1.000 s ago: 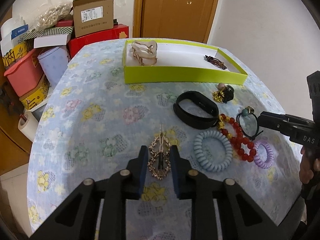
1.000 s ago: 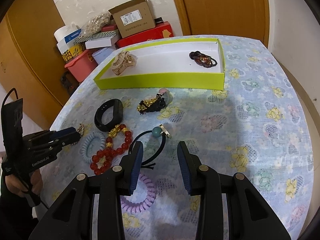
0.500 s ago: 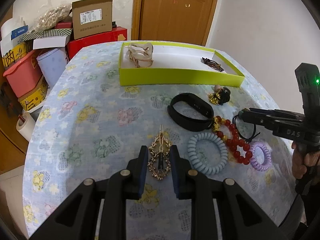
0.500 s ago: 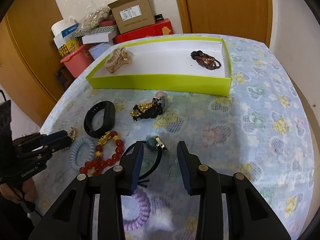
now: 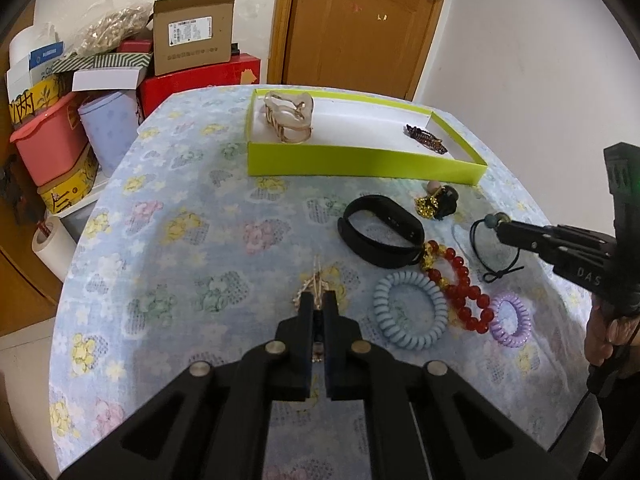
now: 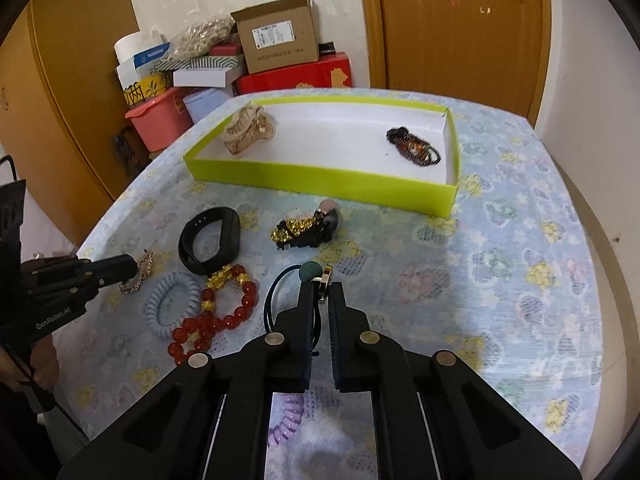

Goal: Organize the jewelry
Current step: 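Carry both items into the green tray and open both grippers to release them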

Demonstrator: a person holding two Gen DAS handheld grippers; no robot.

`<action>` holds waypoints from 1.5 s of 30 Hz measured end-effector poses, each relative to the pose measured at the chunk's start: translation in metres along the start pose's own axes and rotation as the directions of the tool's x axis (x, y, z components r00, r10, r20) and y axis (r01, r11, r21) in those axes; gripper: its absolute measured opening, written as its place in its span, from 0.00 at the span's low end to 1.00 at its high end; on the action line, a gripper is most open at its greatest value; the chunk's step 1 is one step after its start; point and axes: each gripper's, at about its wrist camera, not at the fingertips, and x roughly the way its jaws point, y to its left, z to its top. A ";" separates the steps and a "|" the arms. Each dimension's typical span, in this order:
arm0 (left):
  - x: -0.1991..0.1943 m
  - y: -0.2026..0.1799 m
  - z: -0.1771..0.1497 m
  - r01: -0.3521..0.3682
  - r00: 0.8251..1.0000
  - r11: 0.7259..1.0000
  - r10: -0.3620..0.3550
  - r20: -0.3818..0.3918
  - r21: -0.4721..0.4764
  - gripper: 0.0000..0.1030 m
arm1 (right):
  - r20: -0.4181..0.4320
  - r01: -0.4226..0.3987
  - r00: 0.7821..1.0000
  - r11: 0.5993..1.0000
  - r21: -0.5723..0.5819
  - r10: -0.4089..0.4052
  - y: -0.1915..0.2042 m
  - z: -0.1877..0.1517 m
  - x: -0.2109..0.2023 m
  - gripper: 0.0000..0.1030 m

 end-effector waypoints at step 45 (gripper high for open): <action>0.097 -0.006 0.144 0.030 0.999 1.000 -0.030 -0.021 -0.003 0.04 | 0.001 0.041 0.999 0.995 0.094 -0.042 -0.076 0.096 0.065 0.07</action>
